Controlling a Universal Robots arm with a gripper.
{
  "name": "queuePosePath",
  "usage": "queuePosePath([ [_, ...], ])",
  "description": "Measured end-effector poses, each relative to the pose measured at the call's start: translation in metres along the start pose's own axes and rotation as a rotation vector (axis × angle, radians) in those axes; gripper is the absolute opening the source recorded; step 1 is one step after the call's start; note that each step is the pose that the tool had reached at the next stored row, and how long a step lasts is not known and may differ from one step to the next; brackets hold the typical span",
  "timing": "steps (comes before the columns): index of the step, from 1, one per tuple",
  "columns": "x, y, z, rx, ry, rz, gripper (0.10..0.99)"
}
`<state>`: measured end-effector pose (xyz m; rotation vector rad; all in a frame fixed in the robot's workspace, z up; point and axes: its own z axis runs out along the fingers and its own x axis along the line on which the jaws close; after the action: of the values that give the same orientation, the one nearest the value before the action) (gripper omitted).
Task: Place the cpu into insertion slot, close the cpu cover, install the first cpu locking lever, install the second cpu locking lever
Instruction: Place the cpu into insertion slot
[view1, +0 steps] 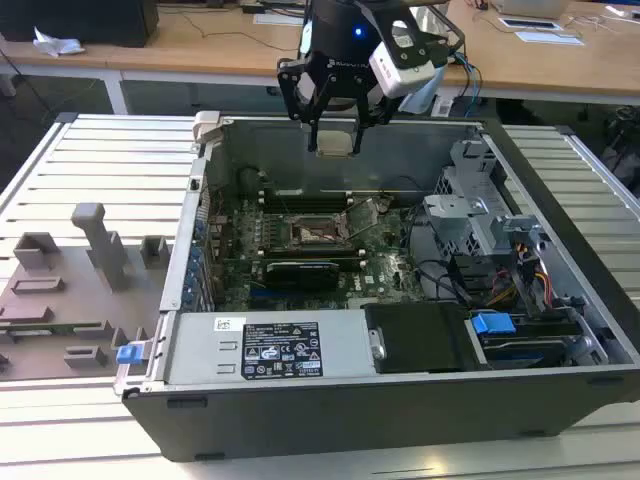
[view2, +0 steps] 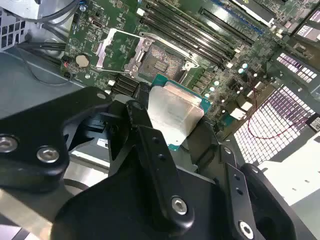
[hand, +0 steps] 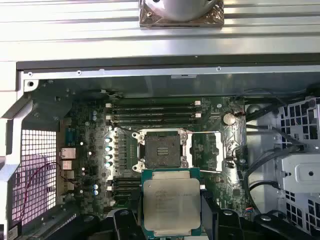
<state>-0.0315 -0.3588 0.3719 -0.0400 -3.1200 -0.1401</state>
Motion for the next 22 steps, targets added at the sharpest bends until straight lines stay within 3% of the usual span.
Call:
queuePosePath([
  [22, -0.0003, -0.0012, 0.0138, 0.0, 0.0, 0.0, 0.545],
])
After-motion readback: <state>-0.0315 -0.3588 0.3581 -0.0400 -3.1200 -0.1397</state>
